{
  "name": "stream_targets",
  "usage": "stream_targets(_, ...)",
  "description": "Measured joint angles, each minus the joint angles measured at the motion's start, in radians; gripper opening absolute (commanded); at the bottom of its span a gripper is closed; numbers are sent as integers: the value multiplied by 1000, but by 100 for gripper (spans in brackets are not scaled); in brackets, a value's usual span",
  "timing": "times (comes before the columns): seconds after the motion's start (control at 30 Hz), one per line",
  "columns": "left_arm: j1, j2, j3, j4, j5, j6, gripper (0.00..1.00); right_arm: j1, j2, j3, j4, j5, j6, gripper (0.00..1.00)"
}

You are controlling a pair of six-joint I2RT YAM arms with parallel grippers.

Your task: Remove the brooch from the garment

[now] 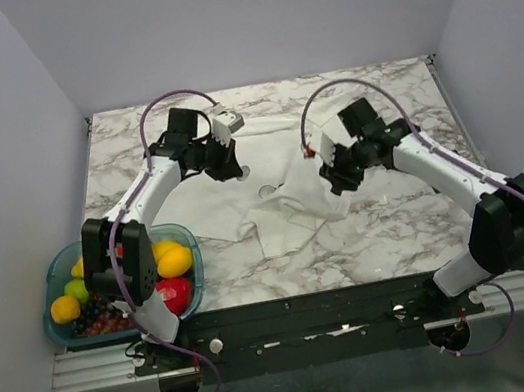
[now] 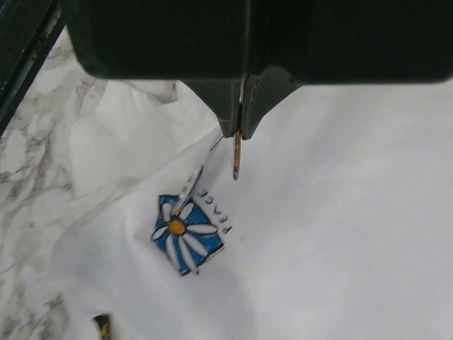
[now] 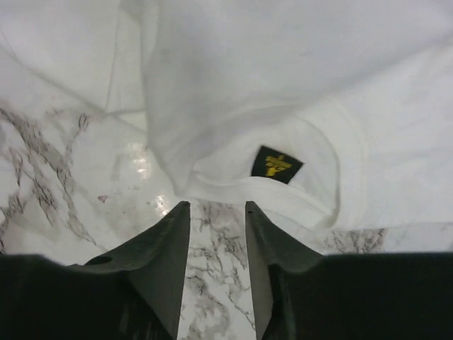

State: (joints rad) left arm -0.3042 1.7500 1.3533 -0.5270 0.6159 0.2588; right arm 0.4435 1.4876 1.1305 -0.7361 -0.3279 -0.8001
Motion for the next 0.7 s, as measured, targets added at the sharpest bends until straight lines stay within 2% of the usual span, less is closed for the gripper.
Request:
stream_targets(0.17, 0, -97, 89, 44, 162, -14, 0, -116, 33, 314, 16, -187, 169, 50)
stream_targets(0.37, 0, -129, 214, 274, 286, -229, 0, -111, 68, 568, 214, -424, 422, 48)
stream_targets(0.57, 7, -132, 243, 572, 393, -517, 0, -109, 183, 663, 381, -598, 653, 48)
stream_targets(0.7, 19, -132, 243, 703, 460, -628, 0, -109, 230, 665, 437, -668, 754, 47)
